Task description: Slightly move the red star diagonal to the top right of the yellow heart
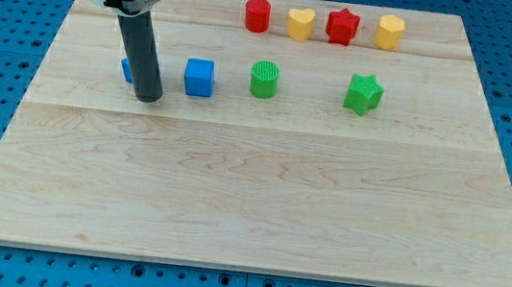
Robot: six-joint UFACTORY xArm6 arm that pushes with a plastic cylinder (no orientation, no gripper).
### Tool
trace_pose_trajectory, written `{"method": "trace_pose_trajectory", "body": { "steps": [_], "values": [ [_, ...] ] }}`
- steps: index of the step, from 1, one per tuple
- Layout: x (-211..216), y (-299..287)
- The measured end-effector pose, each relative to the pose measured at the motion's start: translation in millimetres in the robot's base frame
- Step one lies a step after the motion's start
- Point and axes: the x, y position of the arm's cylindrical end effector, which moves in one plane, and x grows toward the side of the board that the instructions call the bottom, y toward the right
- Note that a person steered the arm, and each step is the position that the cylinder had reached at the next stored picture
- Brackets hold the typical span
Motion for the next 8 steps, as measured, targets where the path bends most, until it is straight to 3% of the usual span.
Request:
{"method": "trace_pose_trajectory", "body": {
  "steps": [1, 3, 5, 8],
  "values": [
    [0, 5],
    [-2, 113],
    [-12, 81],
    [-49, 97]
  ]
}}
